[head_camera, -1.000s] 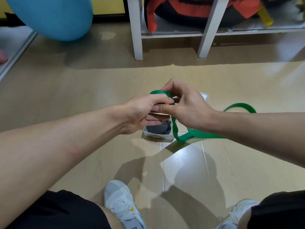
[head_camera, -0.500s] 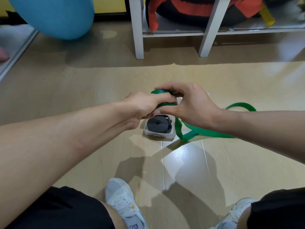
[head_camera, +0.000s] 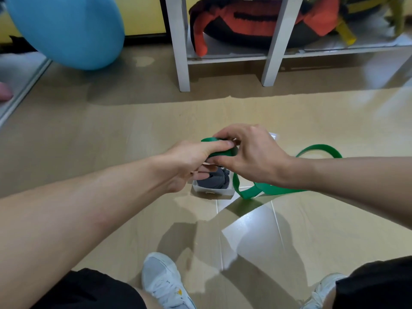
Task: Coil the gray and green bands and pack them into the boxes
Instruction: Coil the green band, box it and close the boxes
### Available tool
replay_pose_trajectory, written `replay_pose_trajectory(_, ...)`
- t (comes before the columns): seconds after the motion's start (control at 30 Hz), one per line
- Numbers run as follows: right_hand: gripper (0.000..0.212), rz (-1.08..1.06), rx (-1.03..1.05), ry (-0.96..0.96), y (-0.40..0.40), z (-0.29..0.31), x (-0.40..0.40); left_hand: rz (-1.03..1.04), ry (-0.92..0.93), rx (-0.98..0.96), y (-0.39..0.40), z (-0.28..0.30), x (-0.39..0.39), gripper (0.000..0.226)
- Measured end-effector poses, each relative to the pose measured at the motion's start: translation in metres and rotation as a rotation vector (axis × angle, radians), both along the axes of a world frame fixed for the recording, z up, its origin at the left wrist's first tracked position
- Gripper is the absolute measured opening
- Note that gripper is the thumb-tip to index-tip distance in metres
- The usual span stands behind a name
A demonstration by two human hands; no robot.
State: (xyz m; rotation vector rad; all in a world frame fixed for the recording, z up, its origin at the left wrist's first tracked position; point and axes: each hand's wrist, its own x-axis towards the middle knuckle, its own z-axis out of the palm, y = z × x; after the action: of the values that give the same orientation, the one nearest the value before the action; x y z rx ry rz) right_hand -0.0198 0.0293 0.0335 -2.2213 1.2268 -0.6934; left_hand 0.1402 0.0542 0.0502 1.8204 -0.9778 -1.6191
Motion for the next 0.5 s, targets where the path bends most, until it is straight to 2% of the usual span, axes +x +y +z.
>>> replay_pose_trajectory(0.1, 0.034, 0.049, -0.034, 0.039, 0.002, -0.002, 0.003, 0.012, -0.061, -0.024, 0.003, -0.004, -0.004, 0.033)
replay_pose_trajectory(0.2, 0.041, 0.075, 0.052, -0.029, 0.000, 0.000, 0.003, 0.045, -0.045, -0.045, 0.000, -0.002, -0.001, 0.033)
replay_pose_trajectory(0.3, 0.057, 0.067, 0.150, -0.072, -0.004, 0.003, -0.006, 0.070, 0.015, -0.044, -0.003, 0.001, 0.003, 0.034)
replay_pose_trajectory(0.5, 0.039, 0.047, 0.235, -0.099, -0.002, -0.001, -0.008, -0.044, 0.053, 0.033, -0.001, -0.003, 0.010, 0.030)
